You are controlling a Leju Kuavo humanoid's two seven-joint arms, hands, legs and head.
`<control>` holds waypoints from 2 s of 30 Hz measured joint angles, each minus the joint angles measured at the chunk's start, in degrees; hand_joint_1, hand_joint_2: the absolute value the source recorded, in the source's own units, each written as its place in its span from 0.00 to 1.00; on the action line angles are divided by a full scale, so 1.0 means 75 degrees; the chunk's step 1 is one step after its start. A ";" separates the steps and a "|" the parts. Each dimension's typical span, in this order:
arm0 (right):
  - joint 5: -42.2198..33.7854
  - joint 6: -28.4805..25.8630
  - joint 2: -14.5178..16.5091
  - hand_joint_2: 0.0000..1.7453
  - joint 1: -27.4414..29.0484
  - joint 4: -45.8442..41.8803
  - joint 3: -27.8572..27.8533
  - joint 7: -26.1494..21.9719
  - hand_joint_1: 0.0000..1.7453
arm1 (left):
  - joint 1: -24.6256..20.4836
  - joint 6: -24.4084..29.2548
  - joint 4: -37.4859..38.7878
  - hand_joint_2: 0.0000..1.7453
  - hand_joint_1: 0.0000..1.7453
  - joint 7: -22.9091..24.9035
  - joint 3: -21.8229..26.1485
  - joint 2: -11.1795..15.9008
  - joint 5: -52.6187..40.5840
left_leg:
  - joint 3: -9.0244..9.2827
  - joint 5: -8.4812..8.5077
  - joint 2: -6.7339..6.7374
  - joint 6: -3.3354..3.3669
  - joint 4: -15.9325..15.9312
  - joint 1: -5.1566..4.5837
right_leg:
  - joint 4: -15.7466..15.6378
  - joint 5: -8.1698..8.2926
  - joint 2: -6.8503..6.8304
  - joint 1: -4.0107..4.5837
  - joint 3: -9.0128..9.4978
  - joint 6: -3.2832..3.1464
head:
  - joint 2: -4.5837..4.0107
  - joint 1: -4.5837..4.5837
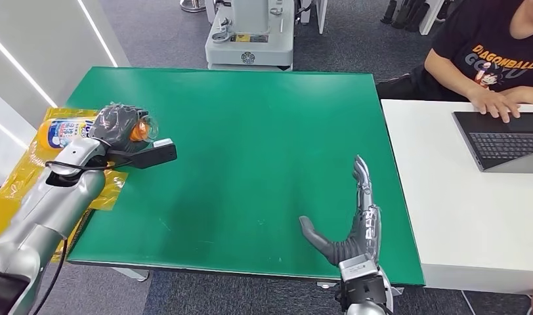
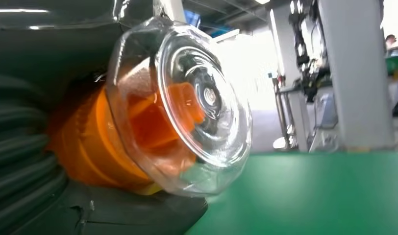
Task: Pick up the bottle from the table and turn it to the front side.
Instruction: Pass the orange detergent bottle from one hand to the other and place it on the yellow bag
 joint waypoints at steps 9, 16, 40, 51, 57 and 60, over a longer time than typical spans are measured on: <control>-0.0120 -0.0247 0.0000 1.00 -0.0317 0.0122 0.0202 -0.0088 0.00 | -0.0096 -0.0914 0.1833 1.00 1.00 -0.0298 -0.0213 -0.0143 -0.0236 | -0.0001 0.0000 -0.0001 -0.0001 -0.0005 0.0001 | 0.0003 0.0000 0.0000 0.0001 -0.0001 0.0000 | 0.0000 0.0000; -0.0123 -0.0350 0.0000 1.00 -0.0480 0.0307 0.0420 -0.0097 0.00 | 0.0153 -0.1010 0.2499 1.00 1.00 -0.0148 -0.0277 -0.0100 -0.0275 | -0.0004 0.0000 -0.0006 -0.0001 -0.0005 0.0001 | 0.0002 -0.0001 -0.0004 0.0001 -0.0001 0.0000 | 0.0000 0.0001; -0.1202 -0.0851 -0.0085 1.00 -0.0965 0.1067 0.1074 -0.0506 0.00 | 0.0364 0.0074 0.2802 1.00 1.00 -0.1922 -0.0786 -0.0179 -0.1282 | 0.0003 0.0005 -0.0028 -0.0005 -0.0005 -0.0002 | 0.0001 -0.0002 -0.0033 -0.0002 0.0012 -0.0002 | 0.0000 0.0001; -0.1411 -0.0960 -0.0146 1.00 -0.0989 0.1327 0.1225 -0.0581 0.00 | 0.0190 -0.0161 0.2816 1.00 1.00 -0.2364 -0.1063 -0.0383 -0.1334 | 0.0003 0.0004 -0.0027 -0.0006 -0.0006 -0.0001 | 0.0003 -0.0002 -0.0028 -0.0001 0.0007 -0.0003 | 0.0000 -0.0001; -0.1405 -0.0965 -0.0154 1.00 -0.0987 0.1339 0.1227 -0.0595 0.00 | 0.0117 -0.0642 0.2873 1.00 0.99 -0.1759 -0.1093 -0.0385 -0.1301 | 0.0004 0.0005 -0.0026 -0.0006 -0.0008 0.0000 | 0.0004 -0.0002 -0.0028 -0.0001 0.0009 -0.0003 | 0.0000 0.0001; -0.1395 -0.0965 -0.0154 1.00 -0.0986 0.1349 0.1229 -0.0603 0.00 | 0.0067 -0.0950 0.2917 1.00 0.24 -0.1295 -0.1093 -0.0380 -0.1286 | 0.0007 0.0005 -0.0026 -0.0007 -0.0008 -0.0001 | 0.0005 -0.0002 -0.0028 -0.0001 0.0012 -0.0004 | 0.0000 0.0000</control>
